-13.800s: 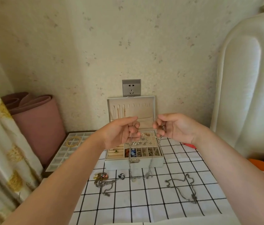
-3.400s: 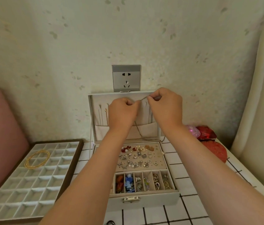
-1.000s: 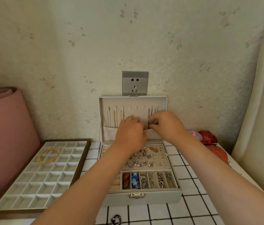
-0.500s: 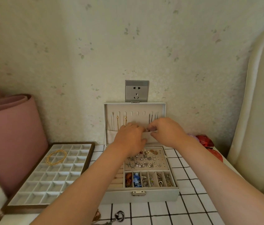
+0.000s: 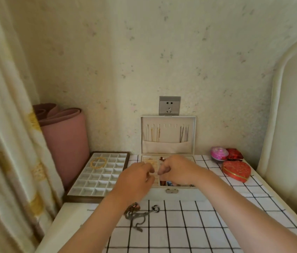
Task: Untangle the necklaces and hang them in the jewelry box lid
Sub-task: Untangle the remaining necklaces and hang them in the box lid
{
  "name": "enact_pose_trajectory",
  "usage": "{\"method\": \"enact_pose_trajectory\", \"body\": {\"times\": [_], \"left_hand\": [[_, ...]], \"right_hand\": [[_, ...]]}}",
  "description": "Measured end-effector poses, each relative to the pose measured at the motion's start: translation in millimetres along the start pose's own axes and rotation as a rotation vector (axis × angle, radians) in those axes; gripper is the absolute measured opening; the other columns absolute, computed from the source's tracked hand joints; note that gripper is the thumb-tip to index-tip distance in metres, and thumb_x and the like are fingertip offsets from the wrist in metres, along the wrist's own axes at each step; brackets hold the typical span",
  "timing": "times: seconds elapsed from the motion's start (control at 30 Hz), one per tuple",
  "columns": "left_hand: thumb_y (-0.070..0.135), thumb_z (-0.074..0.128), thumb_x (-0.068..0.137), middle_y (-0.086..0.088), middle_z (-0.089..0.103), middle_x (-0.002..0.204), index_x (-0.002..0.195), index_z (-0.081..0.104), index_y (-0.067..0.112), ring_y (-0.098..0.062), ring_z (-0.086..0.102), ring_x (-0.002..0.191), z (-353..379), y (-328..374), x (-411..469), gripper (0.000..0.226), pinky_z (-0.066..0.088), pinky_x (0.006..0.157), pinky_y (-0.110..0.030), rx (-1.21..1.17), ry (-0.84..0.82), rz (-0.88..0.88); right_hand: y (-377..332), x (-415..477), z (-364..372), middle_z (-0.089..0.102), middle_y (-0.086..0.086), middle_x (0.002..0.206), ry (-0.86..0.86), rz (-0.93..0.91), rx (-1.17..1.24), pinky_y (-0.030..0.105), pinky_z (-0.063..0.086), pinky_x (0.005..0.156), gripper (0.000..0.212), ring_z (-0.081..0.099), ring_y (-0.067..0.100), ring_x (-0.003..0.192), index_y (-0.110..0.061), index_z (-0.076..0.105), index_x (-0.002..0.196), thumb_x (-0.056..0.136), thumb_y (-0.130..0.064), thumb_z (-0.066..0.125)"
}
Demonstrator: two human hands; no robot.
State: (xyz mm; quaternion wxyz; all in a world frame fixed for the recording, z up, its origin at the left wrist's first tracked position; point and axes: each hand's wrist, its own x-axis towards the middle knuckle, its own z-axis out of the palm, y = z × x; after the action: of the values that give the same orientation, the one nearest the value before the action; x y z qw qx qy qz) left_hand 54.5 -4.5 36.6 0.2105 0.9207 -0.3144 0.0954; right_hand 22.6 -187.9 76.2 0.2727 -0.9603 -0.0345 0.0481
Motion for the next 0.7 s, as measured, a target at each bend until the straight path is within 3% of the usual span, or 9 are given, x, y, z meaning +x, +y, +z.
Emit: {"method": "enact_pose_trajectory", "body": {"times": [0.1,0.23,0.3,0.47,0.6,0.7], "left_hand": [[0.034,0.053,0.096,0.014,0.059,0.102,0.117,0.059,0.030,-0.006,0.053,0.098,1,-17,-43,0.022,0.048,0.083,-0.026,-0.023,-0.059,-0.050],[0.031,0.056,0.096,0.013,0.059,0.104,0.112,0.065,0.031,-0.005,0.053,0.096,2,-29,-70,0.019,0.048,0.085,-0.024,-0.054,-0.123,-0.074],[0.029,0.056,0.095,0.011,0.060,0.105,0.112,0.067,0.031,-0.006,0.053,0.100,3,-31,-77,0.020,0.049,0.086,-0.026,-0.052,-0.139,-0.048],[0.027,0.061,0.093,0.004,0.059,0.108,0.117,0.070,0.031,-0.013,0.049,0.108,12,-37,-87,0.026,0.048,0.088,-0.030,0.008,-0.241,0.002],[0.031,0.066,0.089,0.006,0.059,0.104,0.113,0.071,0.031,-0.011,0.053,0.102,17,-40,-88,0.025,0.049,0.085,-0.027,-0.035,-0.260,-0.047],[0.031,0.073,0.083,0.009,0.062,0.101,0.107,0.073,0.030,-0.007,0.055,0.096,19,-36,-86,0.024,0.050,0.082,-0.024,-0.086,-0.258,-0.071]], "right_hand": [[-14,-16,29,0.073,-0.009,0.091,-0.126,0.014,-0.040,0.027,0.057,0.072,0.013,0.071,0.013,0.066,-0.024,0.077,0.099,0.088,-0.027,0.070],[-25,-30,62,0.069,-0.012,0.103,-0.238,0.001,-0.088,0.026,0.057,0.071,0.021,0.068,0.010,0.067,-0.026,0.074,0.110,0.089,-0.026,0.068],[-25,-34,74,0.067,-0.009,0.109,-0.206,-0.028,-0.160,0.023,0.051,0.075,0.027,0.061,0.006,0.077,-0.028,0.070,0.119,0.092,-0.025,0.065],[-24,-41,104,0.056,-0.002,0.114,-0.154,-0.143,-0.336,0.032,0.048,0.085,0.033,0.058,0.020,0.105,-0.032,0.064,0.128,0.097,-0.023,0.057],[-14,-40,116,0.053,0.002,0.118,-0.080,-0.181,-0.401,0.035,0.049,0.083,0.036,0.057,0.024,0.106,-0.031,0.061,0.131,0.098,-0.021,0.054],[-5,-44,114,0.056,-0.002,0.114,-0.014,-0.154,-0.368,0.029,0.045,0.079,0.028,0.057,0.021,0.105,-0.028,0.066,0.123,0.097,-0.024,0.056]]}}
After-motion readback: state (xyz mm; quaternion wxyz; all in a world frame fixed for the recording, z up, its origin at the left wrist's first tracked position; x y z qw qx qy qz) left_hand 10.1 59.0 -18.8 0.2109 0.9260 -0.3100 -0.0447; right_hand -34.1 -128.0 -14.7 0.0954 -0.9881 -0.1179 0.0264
